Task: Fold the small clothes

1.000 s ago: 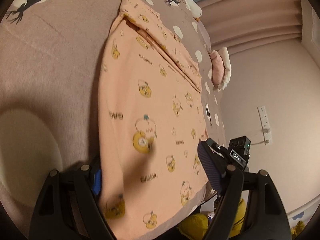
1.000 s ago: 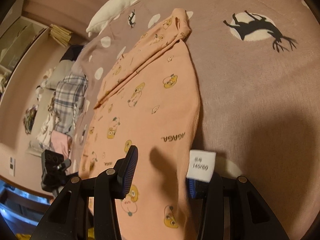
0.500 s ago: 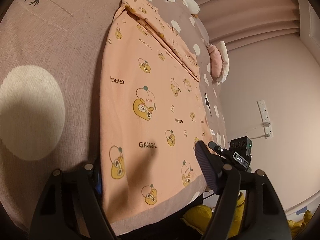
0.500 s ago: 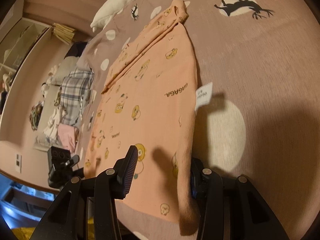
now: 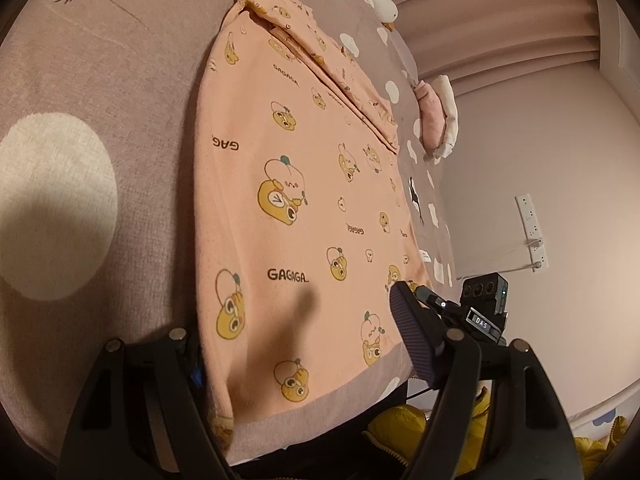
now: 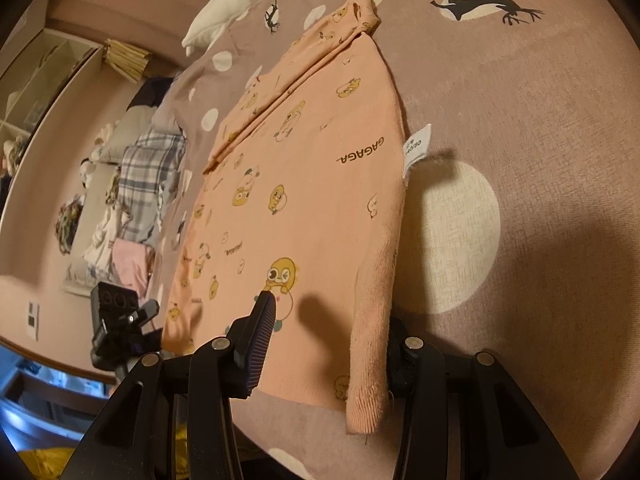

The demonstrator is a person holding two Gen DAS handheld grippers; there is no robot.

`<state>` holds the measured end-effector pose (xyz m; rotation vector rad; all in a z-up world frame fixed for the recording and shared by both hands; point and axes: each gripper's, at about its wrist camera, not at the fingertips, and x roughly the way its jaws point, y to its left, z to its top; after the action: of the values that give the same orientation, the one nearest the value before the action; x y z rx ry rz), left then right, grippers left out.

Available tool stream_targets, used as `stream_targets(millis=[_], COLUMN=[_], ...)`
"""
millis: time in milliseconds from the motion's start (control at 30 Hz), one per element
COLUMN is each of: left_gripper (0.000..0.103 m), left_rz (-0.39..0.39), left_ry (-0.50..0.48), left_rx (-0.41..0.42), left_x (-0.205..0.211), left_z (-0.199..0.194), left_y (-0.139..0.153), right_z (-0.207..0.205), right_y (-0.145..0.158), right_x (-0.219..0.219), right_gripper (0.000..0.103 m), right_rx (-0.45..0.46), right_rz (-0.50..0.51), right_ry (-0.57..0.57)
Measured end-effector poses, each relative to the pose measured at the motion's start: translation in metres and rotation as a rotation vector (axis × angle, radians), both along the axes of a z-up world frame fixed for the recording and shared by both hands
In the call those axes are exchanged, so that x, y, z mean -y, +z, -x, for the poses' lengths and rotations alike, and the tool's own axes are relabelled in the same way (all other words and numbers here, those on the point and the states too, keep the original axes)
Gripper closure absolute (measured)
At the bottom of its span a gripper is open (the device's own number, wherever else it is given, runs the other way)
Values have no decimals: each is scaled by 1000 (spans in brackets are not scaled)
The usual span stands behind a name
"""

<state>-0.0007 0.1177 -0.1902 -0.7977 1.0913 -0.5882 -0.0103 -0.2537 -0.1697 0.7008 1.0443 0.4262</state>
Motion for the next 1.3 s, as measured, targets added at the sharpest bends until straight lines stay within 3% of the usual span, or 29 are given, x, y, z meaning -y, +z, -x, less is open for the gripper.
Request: stream_targets(millis=[300, 533, 733, 1000, 1300], left_gripper=[37, 60, 74, 86, 87], left_rz=[-46, -60, -71, 34, 82], left_ry=[17, 41, 62, 70, 61], left_rx=[2, -24, -35, -15, 31], left_x=[4, -2, -4, -11, -11], left_z=[1, 2, 3, 7, 4], left_y=[1, -4, -4, -3, 9], right_z=[6, 9, 13, 13, 11], right_y=[8, 3, 8, 18, 37], right_x=[-14, -6, -10, -15, -20], right_gripper=[61, 86, 90, 91, 91], right_rx=[47, 45, 70, 113, 193], right_rz=[106, 125, 127, 58, 3], right_ry=[47, 12, 24, 24, 17])
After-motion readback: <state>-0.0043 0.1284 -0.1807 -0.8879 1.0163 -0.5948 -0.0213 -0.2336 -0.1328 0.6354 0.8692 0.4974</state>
